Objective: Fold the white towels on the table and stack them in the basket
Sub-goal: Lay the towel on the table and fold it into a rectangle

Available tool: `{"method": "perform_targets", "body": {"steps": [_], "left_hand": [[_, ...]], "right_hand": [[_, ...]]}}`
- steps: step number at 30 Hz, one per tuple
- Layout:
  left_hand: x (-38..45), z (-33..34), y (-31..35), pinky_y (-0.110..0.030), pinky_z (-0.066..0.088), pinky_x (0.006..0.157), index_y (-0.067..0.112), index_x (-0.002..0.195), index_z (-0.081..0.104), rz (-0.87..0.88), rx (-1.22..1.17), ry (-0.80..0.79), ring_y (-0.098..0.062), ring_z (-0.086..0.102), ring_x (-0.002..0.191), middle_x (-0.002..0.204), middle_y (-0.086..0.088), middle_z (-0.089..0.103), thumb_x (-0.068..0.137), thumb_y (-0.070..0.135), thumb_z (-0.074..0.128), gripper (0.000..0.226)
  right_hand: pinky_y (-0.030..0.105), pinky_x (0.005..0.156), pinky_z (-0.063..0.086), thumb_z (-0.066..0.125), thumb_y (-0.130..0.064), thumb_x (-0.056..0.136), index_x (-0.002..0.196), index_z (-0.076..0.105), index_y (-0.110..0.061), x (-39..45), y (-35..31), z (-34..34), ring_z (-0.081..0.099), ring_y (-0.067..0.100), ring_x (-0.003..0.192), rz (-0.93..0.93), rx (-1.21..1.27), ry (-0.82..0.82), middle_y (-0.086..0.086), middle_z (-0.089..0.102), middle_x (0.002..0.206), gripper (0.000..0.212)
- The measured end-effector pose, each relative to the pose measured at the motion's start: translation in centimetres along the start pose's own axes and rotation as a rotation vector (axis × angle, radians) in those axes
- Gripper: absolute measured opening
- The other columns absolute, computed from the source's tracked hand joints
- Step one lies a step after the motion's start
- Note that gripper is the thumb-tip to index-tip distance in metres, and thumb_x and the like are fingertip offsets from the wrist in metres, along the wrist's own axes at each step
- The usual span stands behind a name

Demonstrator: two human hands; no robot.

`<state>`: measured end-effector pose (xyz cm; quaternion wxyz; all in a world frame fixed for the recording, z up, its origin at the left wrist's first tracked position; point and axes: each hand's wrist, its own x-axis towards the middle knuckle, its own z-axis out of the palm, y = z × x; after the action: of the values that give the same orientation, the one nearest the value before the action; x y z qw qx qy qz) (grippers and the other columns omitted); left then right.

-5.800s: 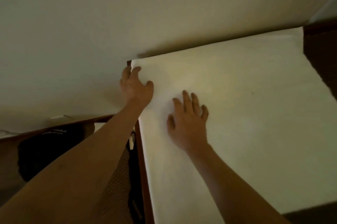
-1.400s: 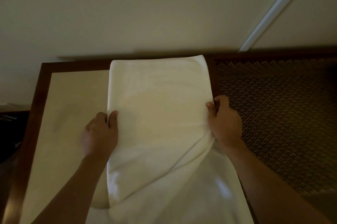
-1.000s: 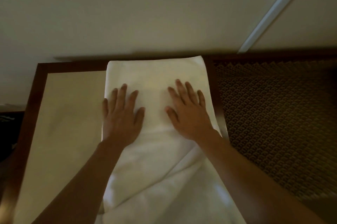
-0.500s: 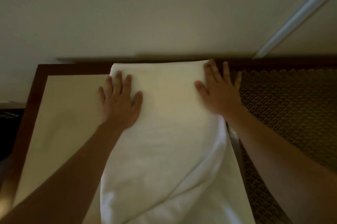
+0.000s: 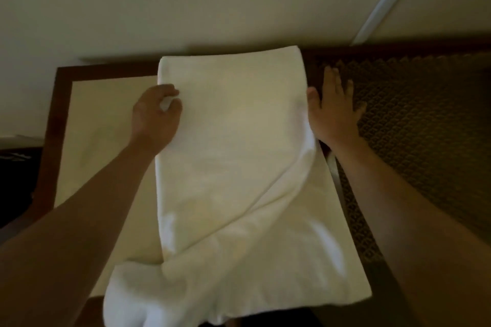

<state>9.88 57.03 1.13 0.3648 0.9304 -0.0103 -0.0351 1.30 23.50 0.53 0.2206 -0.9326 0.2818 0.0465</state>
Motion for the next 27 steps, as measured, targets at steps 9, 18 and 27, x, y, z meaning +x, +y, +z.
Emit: {"method": "perform_targets", "body": {"steps": [9,18,27], "left_hand": [[-21.9,-8.7,-7.7,-0.035,0.048,0.088,0.043,0.099,0.063,-0.002,0.3,-0.513,-0.004,0.058,0.091,0.101,0.013,0.061,0.075,0.082,0.048,0.048],[-28.7,-11.8,-7.2,-0.03,0.041,0.067,0.011,0.095,0.058,-0.206,0.221,-0.6,-0.019,0.055,0.079,0.097,-0.003,0.063,0.089,0.055,0.07,0.046],[-40.7,-10.7,1.4,-0.023,0.049,0.052,0.029,0.099,0.067,0.054,-0.043,-0.222,-0.008,0.065,0.063,0.078,0.007,0.069,0.094,0.032,0.067,0.006]], "right_hand": [[0.066,0.12,0.009,0.037,-0.045,0.1,0.149,0.04,-0.025,-22.9,1.7,4.1,0.014,0.027,0.155,-0.063,0.249,0.038,0.005,0.018,0.168,0.053],[0.062,0.12,0.011,0.049,-0.034,0.102,0.145,0.042,-0.028,-36.4,-1.8,5.0,0.012,0.024,0.154,-0.184,0.321,-0.021,0.002,0.017,0.168,0.043],[0.046,0.079,0.062,0.058,-0.049,0.099,0.103,0.065,-0.012,-41.6,-3.6,0.5,0.075,0.026,0.08,0.13,0.952,-0.42,0.008,0.074,0.099,0.038]]}}
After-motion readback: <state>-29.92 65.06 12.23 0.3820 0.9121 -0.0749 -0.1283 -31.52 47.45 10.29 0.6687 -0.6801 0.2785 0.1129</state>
